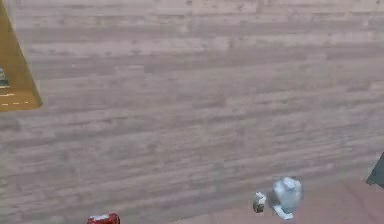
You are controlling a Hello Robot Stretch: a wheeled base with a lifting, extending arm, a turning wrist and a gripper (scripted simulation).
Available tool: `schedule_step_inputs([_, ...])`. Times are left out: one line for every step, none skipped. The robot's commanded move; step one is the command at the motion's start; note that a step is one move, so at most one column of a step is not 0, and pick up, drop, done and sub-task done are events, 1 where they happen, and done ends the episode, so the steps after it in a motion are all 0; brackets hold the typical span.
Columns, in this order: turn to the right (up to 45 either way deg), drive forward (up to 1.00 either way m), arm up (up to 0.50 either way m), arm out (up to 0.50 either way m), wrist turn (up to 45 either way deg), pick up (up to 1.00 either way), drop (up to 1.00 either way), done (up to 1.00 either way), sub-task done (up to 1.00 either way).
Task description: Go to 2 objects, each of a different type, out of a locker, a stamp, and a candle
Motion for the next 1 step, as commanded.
schedule_step_inputs([45.0,0.00,0.00,0.00,0.0,0.00,0.00,0.00,0.00])
